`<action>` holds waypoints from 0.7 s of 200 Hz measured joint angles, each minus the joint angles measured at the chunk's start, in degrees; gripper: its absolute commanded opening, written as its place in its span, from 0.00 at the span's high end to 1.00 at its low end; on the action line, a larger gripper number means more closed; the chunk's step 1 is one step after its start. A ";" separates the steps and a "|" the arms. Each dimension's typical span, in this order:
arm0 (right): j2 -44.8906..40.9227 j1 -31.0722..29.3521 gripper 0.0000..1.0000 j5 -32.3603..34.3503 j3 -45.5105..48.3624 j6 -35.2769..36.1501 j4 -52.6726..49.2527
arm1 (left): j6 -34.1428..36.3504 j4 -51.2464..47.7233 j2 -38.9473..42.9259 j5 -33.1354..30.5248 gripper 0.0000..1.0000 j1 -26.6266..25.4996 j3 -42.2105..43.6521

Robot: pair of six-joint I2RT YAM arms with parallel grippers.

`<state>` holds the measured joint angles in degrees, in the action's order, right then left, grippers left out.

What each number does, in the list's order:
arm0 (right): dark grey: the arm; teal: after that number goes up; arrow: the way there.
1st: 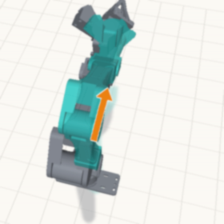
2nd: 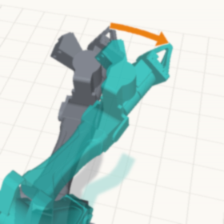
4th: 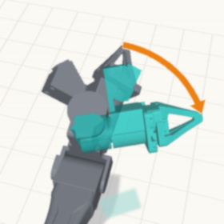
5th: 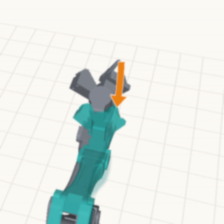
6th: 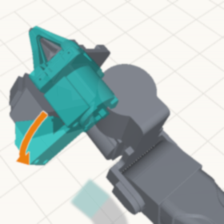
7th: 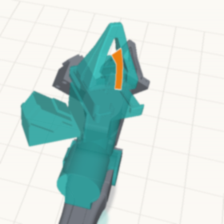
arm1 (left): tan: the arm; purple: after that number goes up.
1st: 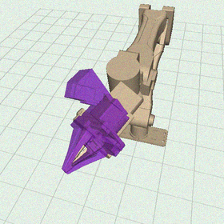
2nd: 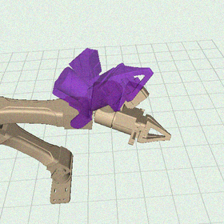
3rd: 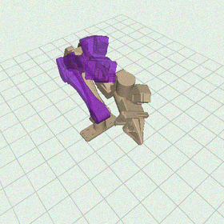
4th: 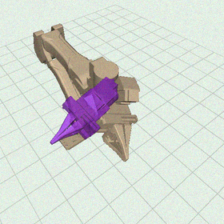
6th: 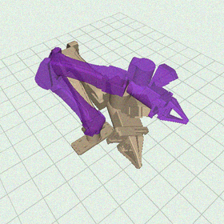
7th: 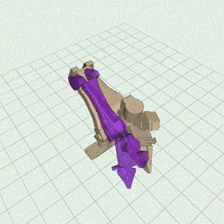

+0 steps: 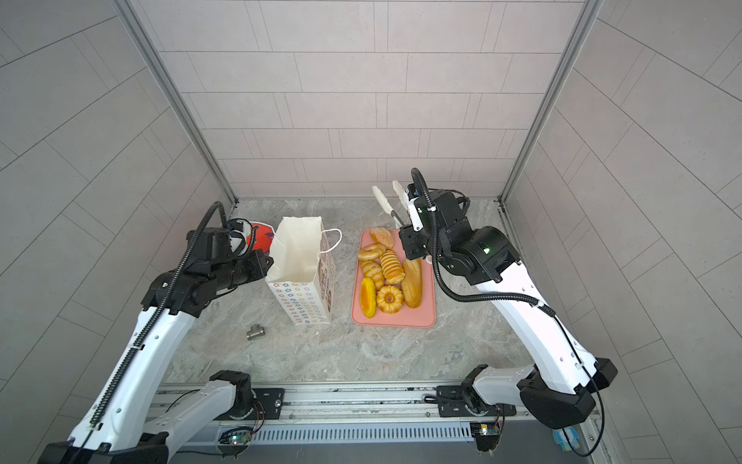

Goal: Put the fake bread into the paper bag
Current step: 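Move the tongs with the right gripper back over the bread tray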

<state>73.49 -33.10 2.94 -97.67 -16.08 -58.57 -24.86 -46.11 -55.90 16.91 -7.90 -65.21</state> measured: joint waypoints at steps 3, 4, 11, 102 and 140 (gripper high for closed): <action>-0.02 0.37 0.56 -0.24 0.48 -0.09 0.11 | 0.00 0.00 0.00 0.00 0.91 0.00 0.00; -0.04 0.46 0.56 -0.31 0.59 -0.09 0.13 | 0.00 0.00 0.00 0.00 0.91 0.00 0.00; -0.13 1.27 0.56 -1.03 1.75 -0.37 0.35 | 0.00 0.00 0.00 0.00 0.91 0.00 0.00; -3.54 9.14 0.56 -7.23 17.55 -2.62 2.78 | 0.02 0.00 0.00 0.00 0.91 0.00 0.00; -5.64 11.08 0.56 -8.96 23.87 -3.50 3.89 | 0.02 0.02 -0.02 0.02 0.91 0.00 0.00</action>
<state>67.85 -22.02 -6.02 -73.80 -19.57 -54.68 -24.84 -46.09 -55.92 16.93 -7.90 -65.21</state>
